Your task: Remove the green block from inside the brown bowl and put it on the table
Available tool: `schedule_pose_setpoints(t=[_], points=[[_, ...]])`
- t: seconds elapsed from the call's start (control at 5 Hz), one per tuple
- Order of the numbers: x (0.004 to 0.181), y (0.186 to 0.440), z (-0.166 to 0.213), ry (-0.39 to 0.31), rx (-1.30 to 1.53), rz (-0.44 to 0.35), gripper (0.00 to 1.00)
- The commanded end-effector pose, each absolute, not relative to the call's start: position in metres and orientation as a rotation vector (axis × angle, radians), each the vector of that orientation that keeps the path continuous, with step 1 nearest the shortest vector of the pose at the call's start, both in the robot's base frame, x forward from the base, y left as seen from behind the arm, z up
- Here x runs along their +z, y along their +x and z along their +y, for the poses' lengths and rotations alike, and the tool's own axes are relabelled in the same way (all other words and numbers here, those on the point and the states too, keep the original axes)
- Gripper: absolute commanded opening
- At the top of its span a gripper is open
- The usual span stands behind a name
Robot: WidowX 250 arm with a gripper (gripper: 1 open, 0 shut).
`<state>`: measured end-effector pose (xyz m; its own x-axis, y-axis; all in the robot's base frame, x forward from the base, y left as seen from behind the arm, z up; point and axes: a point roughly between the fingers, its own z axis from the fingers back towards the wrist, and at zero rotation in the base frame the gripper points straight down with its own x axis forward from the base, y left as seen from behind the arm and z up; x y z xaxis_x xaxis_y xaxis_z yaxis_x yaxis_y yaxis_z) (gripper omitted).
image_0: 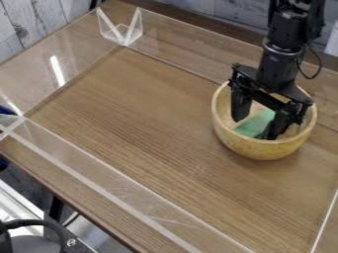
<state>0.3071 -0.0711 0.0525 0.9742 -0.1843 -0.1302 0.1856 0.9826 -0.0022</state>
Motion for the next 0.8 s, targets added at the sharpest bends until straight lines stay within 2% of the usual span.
schedule_pose_setpoints(t=[0.0,0.6], points=[[0.072,0.314,-0.075,0.006,-0.202,0.055,1.00],[0.082,0.311,-0.075,0.008,-0.212,0.015,1.00]])
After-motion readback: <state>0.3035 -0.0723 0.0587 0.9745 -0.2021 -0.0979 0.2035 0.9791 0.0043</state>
